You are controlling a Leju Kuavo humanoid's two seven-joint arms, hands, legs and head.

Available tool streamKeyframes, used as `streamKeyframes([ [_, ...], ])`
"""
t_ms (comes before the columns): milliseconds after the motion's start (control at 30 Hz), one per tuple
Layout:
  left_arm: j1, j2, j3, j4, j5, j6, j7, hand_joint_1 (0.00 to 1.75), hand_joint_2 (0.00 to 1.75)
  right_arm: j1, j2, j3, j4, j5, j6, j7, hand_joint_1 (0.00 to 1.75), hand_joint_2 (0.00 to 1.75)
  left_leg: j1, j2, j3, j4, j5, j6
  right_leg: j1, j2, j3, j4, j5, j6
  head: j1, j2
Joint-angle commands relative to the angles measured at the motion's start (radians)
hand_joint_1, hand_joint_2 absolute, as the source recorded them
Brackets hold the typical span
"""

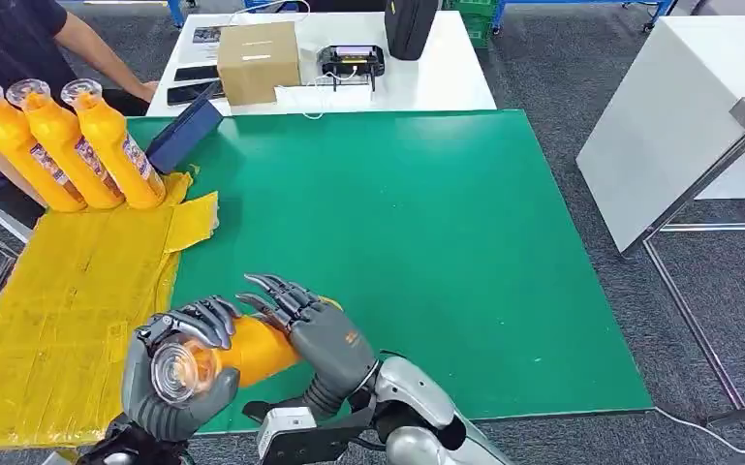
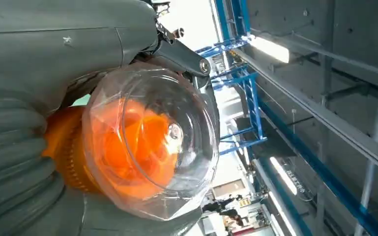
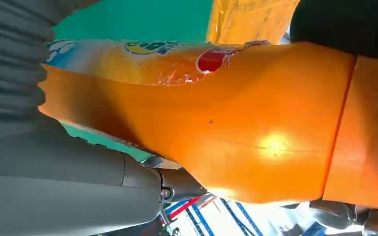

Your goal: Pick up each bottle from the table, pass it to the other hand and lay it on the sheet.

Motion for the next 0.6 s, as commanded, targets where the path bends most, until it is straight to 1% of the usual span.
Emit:
streamKeyframes([
  [33, -0.016, -0.013, 0.032, 0.022, -0.108, 0.102, -0.013, 1.75, 1.75, 0.015, -0.048, -0.012, -0.025, 0.063, -0.041, 0.005, 0.0, 0.0, 0.001, -0.003, 0.002, 0.0, 0.0, -0.001, 0.0, 0.002, 0.002, -0.001, -0.001, -0.001, 0.0, 0.0],
  [67, -0.018, -0.027, 0.046, 0.018, -0.258, 0.224, -0.02, 1.75, 1.75, 0.033, -0.061, -0.019, -0.051, 0.109, -0.065, 0.005, 0.0, 0.0, 0.001, -0.004, 0.002, 0.0, -0.001, -0.001, 0.0, 0.003, 0.003, -0.001, -0.001, -0.002, 0.0, 0.0],
  [100, -0.025, -0.019, 0.039, 0.014, -0.279, 0.245, -0.015, 1.75, 1.75, 0.057, -0.076, -0.03, -0.085, 0.129, -0.076, 0.007, 0.0, 0.0, 0.001, -0.003, 0.001, 0.0, 0.0, -0.001, 0.0, 0.001, 0.002, -0.001, -0.001, -0.001, 0.0, 0.0],
  [133, -0.026, -0.018, 0.039, 0.013, -0.279, 0.246, -0.013, 1.75, 1.75, 0.061, -0.081, -0.031, -0.092, 0.13, -0.076, 0.006, 0.0, 0.0, 0.001, -0.005, 0.002, 0.0, 0.0, -0.001, 0.001, 0.0, 0.003, -0.001, -0.001, -0.001, 0.0, 0.0],
  [300, -0.026, -0.018, 0.039, 0.013, -0.279, 0.246, -0.013, 1.75, 1.75, 0.061, -0.081, -0.031, -0.092, 0.13, -0.076, 0.006, 0.0, 0.0, 0.001, -0.002, 0.001, 0.0, 0.0, -0.001, 0.001, 0.002, 0.001, 0.0, 0.0, -0.001, 0.0, 0.0],
  [333, -0.026, -0.018, 0.039, 0.013, -0.279, 0.246, -0.013, 1.75, 1.75, 0.061, -0.081, -0.031, -0.092, 0.13, -0.076, 0.006, 0.0, 0.0, 0.001, -0.003, 0.002, 0.0, -0.001, -0.001, 0.0, 0.003, 0.002, 0.0, -0.001, -0.002, 0.0, 0.0],
  [367, -0.027, -0.016, 0.04, 0.017, -0.33, 0.282, -0.003, 1.75, 1.75, 0.068, -0.078, -0.039, -0.099, 0.151, -0.079, 0.008, 0.0, 0.0, 0.001, -0.003, 0.001, 0.0, 0.0, -0.001, 0.0, 0.001, 0.002, 0.0, -0.001, -0.001, 0.0, 0.0],
  [400, -0.03, -0.009, 0.05, 0.024, -0.491, 0.392, 0.033, 1.75, 1.75, 0.113, -0.088, -0.076, -0.149, 0.171, -0.105, 0.006, 0.0, 0.0, 0.001, -0.004, 0.001, 0.0, 0.0, -0.001, 0.001, 0.002, 0.002, 0.0, -0.001, -0.002, 0.0, 0.0],
  [467, -0.038, 0.024, 0.06, 0.042, -0.685, 0.498, 0.091, 1.75, 1.75, 0.207, -0.122, -0.142, -0.259, 0.172, -0.136, -0.02, 0.0, 0.0, 0.001, -0.005, 0.001, 0.0, 0.0, -0.001, 0.0, 0.001, 0.003, 0.0, -0.001, -0.002, 0.0, 0.0],
  [500, -0.044, 0.054, 0.07, 0.059, -0.815, 0.551, 0.141, 1.75, 1.75, 0.27, -0.147, -0.183, -0.327, 0.179, -0.142, -0.039, 0.0, 0.0, 0.001, -0.006, 0.001, 0.0, 0.0, -0.001, 0.0, -0.002, 0.002, -0.001, -0.001, -0.001, 0.0, 0.0],
  [533, -0.049, 0.076, 0.073, 0.07, -0.88, 0.576, 0.168, 1.75, 1.75, 0.312, -0.164, -0.206, -0.367, 0.181, -0.146, -0.055, 0.0, 0.0, 0.001, -0.01, 0.001, 0.0, 0.0, -0.001, 0.0, -0.004, 0.004, -0.001, -0.002, -0.002, 0.0, 0.0],
  [567, -0.054, 0.105, 0.086, 0.089, -1.008, 0.607, 0.22, 1.75, 1.75, 0.354, -0.175, -0.233, -0.402, 0.186, -0.154, -0.07, 0.0, 0.0, 0.001, -0.012, 0.002, 0.0, 0.0, -0.001, 0.0, -0.005, 0.005, -0.001, -0.003, -0.002, 0.0, 0.0],
  [600, -0.066, 0.136, 0.088, 0.113, -1.096, 0.625, 0.256, 1.75, 1.75, 0.394, -0.189, -0.254, -0.437, 0.197, -0.168, -0.081, 0.0, 0.0, 0.0, -0.01, 0.002, -0.001, 0.0, -0.001, 0.0, -0.006, 0.004, -0.002, -0.003, -0.001, 0.0, 0.0],
])
